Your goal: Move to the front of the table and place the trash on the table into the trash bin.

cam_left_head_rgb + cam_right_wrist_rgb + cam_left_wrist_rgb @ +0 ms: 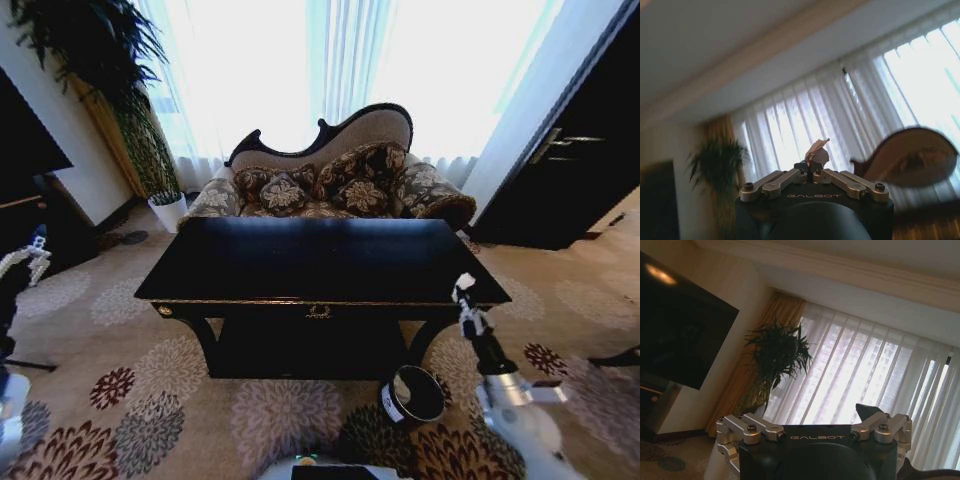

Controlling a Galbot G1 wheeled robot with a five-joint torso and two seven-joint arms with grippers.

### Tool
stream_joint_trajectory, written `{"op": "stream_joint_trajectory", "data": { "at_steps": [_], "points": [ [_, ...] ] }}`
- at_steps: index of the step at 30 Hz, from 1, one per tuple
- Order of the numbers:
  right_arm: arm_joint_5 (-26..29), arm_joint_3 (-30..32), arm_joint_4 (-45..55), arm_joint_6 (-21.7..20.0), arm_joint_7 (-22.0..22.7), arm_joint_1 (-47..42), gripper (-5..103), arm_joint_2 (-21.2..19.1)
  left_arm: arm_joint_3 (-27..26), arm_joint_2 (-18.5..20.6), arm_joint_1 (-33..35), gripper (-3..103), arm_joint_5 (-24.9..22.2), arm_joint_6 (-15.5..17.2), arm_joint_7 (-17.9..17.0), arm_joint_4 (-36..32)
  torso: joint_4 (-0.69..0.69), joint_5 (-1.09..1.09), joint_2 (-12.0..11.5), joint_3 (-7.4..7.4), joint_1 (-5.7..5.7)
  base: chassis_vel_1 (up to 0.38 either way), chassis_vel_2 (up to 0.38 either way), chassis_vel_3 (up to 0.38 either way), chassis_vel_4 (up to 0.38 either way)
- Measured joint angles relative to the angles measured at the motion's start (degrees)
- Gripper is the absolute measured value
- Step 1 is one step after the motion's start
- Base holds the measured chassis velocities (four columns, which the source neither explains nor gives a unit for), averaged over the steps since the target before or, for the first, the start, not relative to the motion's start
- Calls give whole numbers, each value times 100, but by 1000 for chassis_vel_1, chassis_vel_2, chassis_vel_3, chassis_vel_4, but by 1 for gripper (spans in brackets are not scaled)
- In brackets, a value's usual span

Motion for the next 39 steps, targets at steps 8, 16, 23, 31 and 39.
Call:
{"op": "stream_joint_trajectory", "data": {
  "at_steps": [8, 16, 23, 31, 39],
  "points": [
    [-339, -529, -1064, 83, -212, 202, 1, 137, -37, 24, 7, 100, 26, -28, 26, 0, 1, -1, 0, 0, 0, 0, 0, 0, 0],
    [-1709, -1021, -1981, -276, 1185, 682, 1, 133, -48, 41, -18, 100, 45, -33, 30, 0, 0, 0, 0, 0, 0, 0, 0, 0, 0],
    [-3188, -1255, -2659, -835, 2780, 1135, 1, 212, -240, 38, 53, 100, 10, -49, 39, 0, 2, -1, 0, 0, 0, 0, 0, 0, 0],
    [-4235, -1581, -4038, -1040, 3737, 1677, 0, 147, -479, 67, 117, 100, -91, -73, 65, 0, 1, 1, 0, 0, 0, 0, 0, 0, 0],
    [-4503, -1822, -4910, -1170, 4069, 2020, 0, 205, -479, 2, 146, 100, -90, -81, 68, 0, 0, 0, 0, 0, 0, 0, 0, 0, 0]
  ]
}}
